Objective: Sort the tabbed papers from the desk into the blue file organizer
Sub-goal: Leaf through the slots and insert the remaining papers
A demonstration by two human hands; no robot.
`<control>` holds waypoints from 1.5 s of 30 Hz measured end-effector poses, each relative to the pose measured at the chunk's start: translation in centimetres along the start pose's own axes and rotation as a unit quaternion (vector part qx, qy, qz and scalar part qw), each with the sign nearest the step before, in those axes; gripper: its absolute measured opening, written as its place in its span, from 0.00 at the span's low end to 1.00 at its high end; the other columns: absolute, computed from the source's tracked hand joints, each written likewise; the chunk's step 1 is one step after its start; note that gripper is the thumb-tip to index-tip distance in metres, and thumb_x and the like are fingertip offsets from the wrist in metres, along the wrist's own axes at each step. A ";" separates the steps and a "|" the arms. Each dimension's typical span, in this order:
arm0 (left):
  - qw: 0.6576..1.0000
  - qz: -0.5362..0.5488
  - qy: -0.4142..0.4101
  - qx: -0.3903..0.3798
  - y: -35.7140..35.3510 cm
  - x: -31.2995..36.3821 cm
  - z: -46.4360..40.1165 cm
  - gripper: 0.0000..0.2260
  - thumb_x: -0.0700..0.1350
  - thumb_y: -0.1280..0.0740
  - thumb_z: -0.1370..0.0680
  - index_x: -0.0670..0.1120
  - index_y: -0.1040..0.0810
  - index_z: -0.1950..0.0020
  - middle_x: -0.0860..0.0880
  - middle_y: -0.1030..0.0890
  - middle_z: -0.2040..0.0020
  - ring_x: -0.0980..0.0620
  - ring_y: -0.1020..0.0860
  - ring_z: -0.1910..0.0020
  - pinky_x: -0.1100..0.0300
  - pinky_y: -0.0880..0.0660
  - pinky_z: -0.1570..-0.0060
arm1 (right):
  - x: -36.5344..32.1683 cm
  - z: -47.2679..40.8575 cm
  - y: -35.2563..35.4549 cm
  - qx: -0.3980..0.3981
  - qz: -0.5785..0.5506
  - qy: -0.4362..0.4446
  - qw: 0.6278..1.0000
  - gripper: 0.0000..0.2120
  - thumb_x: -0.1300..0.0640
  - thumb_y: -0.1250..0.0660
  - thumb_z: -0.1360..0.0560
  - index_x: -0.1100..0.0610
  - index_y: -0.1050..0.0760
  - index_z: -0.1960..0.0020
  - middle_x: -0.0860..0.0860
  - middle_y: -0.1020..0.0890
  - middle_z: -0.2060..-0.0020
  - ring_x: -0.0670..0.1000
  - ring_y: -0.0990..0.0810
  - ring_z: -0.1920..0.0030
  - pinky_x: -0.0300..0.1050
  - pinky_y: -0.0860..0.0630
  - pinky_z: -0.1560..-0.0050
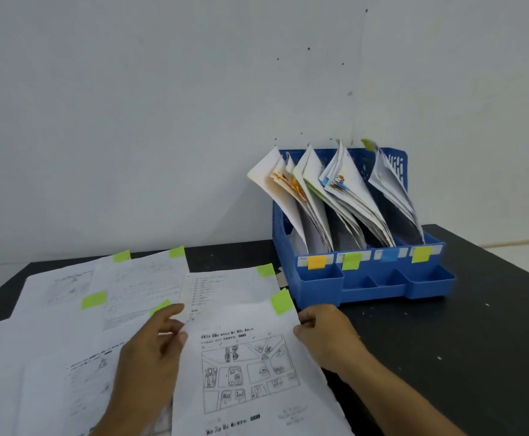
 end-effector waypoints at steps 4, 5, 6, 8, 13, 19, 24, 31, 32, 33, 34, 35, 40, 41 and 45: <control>0.987 0.138 0.056 0.055 0.7 1.1 -0.9 0.17 0.32 0.32 0.25 0.54 0.21 0.47 0.47 0.20 0.56 0.66 0.22 0.68 0.77 0.29 0.68 | -0.7 0.9 2.4 -0.059 -0.116 0.044 0.990 0.05 0.47 0.32 0.21 0.48 0.21 0.51 0.43 0.16 0.56 0.43 0.17 0.54 0.40 0.21 0.54; 0.984 0.155 0.061 0.065 0.9 1.4 -1.2 0.17 0.32 0.31 0.25 0.54 0.21 0.47 0.45 0.20 0.55 0.67 0.23 0.69 0.76 0.29 0.68 | -0.9 1.2 3.1 -0.097 -0.111 0.052 0.988 0.07 0.45 0.32 0.22 0.47 0.21 0.50 0.41 0.15 0.55 0.42 0.17 0.54 0.38 0.22 0.55; 0.981 0.168 0.062 0.070 1.0 1.7 -1.6 0.17 0.33 0.31 0.25 0.55 0.21 0.48 0.45 0.20 0.55 0.66 0.23 0.70 0.74 0.28 0.67 | -1.0 1.4 3.7 -0.136 -0.096 0.057 0.984 0.08 0.43 0.32 0.23 0.46 0.21 0.48 0.39 0.15 0.54 0.41 0.17 0.52 0.38 0.23 0.53; 0.977 0.191 0.068 0.070 0.9 2.4 -2.1 0.17 0.33 0.31 0.25 0.57 0.21 0.49 0.46 0.20 0.56 0.64 0.23 0.71 0.70 0.25 0.65 | -1.1 1.7 4.6 -0.184 -0.071 0.060 0.978 0.09 0.44 0.32 0.23 0.45 0.19 0.46 0.38 0.15 0.51 0.41 0.16 0.49 0.42 0.22 0.45; 0.970 0.230 0.038 0.064 -0.5 5.6 -3.4 0.15 0.38 0.29 0.25 0.58 0.22 0.45 0.51 0.17 0.51 0.54 0.18 0.54 0.54 0.24 0.45 | -0.7 2.2 8.0 -0.097 -0.179 0.056 0.977 0.09 0.50 0.32 0.22 0.54 0.18 0.48 0.46 0.13 0.55 0.46 0.14 0.54 0.48 0.20 0.46; 0.970 0.231 -0.036 0.061 -4.1 10.0 -4.4 0.16 0.39 0.31 0.24 0.53 0.25 0.39 0.54 0.21 0.47 0.68 0.23 0.54 0.78 0.29 0.59 | 1.2 2.2 12.9 0.102 -0.370 0.053 0.922 0.08 0.57 0.32 0.22 0.61 0.18 0.48 0.55 0.13 0.55 0.57 0.13 0.55 0.59 0.20 0.47; 0.973 0.219 -0.069 0.024 -7.8 14.3 -4.6 0.12 0.41 0.31 0.23 0.56 0.24 0.44 0.55 0.20 0.52 0.63 0.21 0.56 0.70 0.26 0.55 | 2.5 3.1 17.3 0.281 -0.452 0.072 0.844 0.06 0.58 0.31 0.22 0.59 0.17 0.52 0.54 0.13 0.58 0.60 0.14 0.57 0.59 0.19 0.49; 0.924 0.279 0.115 -0.236 -13.7 19.9 -5.7 0.06 0.37 0.36 0.21 0.47 0.22 0.54 0.43 0.16 0.55 0.48 0.16 0.58 0.57 0.19 0.52 | -0.4 4.0 23.2 0.463 -0.348 0.163 0.798 0.11 0.50 0.34 0.20 0.52 0.22 0.59 0.44 0.18 0.62 0.47 0.20 0.62 0.45 0.24 0.63; 0.911 0.290 0.141 -0.257 -14.7 20.2 -6.0 0.09 0.36 0.38 0.21 0.46 0.25 0.59 0.40 0.20 0.56 0.46 0.19 0.58 0.57 0.22 0.51 | -0.9 3.7 24.0 0.480 -0.332 0.177 0.793 0.12 0.50 0.34 0.20 0.53 0.22 0.60 0.46 0.18 0.64 0.48 0.22 0.64 0.44 0.26 0.65; 0.906 0.295 0.162 -0.258 -15.7 20.5 -6.5 0.11 0.35 0.39 0.21 0.46 0.29 0.62 0.42 0.26 0.59 0.45 0.23 0.58 0.57 0.26 0.53 | -1.3 3.3 24.6 0.493 -0.316 0.188 0.789 0.12 0.50 0.34 0.20 0.54 0.22 0.60 0.46 0.18 0.64 0.48 0.23 0.65 0.43 0.27 0.66; 0.906 0.295 0.181 -0.245 -16.6 20.7 -7.1 0.11 0.36 0.40 0.21 0.46 0.32 0.62 0.44 0.29 0.60 0.47 0.26 0.59 0.56 0.28 0.56 | -1.8 3.0 25.2 0.502 -0.302 0.198 0.786 0.12 0.50 0.35 0.20 0.54 0.21 0.58 0.46 0.18 0.63 0.48 0.23 0.66 0.43 0.28 0.66; 0.908 0.293 0.196 -0.226 -17.5 20.9 -7.7 0.11 0.38 0.39 0.20 0.46 0.33 0.62 0.46 0.30 0.61 0.48 0.27 0.58 0.55 0.28 0.56 | -2.1 2.6 25.7 0.511 -0.291 0.204 0.783 0.11 0.49 0.35 0.20 0.54 0.21 0.57 0.46 0.17 0.62 0.49 0.23 0.66 0.43 0.27 0.66; 0.940 0.268 0.165 -0.132 -20.0 20.8 -11.7 0.14 0.49 0.31 0.24 0.41 0.23 0.45 0.43 0.20 0.51 0.42 0.20 0.50 0.47 0.21 0.45 | -2.8 1.0 26.9 0.534 -0.269 0.229 0.768 0.11 0.49 0.35 0.20 0.54 0.21 0.56 0.45 0.18 0.63 0.48 0.21 0.64 0.43 0.25 0.64; 0.942 0.270 0.161 -0.115 -20.1 20.8 -12.4 0.13 0.49 0.31 0.24 0.41 0.22 0.47 0.43 0.19 0.53 0.43 0.19 0.53 0.46 0.20 0.47 | -2.9 0.9 26.9 0.534 -0.267 0.233 0.768 0.11 0.49 0.35 0.20 0.54 0.21 0.57 0.45 0.18 0.63 0.48 0.22 0.65 0.41 0.26 0.66; 0.943 0.285 0.159 -0.070 -19.9 20.7 -14.6 0.07 0.42 0.32 0.22 0.38 0.23 0.51 0.40 0.20 0.53 0.43 0.17 0.58 0.48 0.17 0.57 | -3.6 0.7 27.0 0.531 -0.257 0.243 0.770 0.11 0.49 0.35 0.20 0.53 0.22 0.57 0.46 0.20 0.66 0.48 0.23 0.69 0.40 0.29 0.70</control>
Point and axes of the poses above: each hand's wrist, its own z-axis away from the middle knuckle, its own y-axis out of the back of the hand, x = y × z, the point moved 2 cm from there along -z, towards the middle knuckle
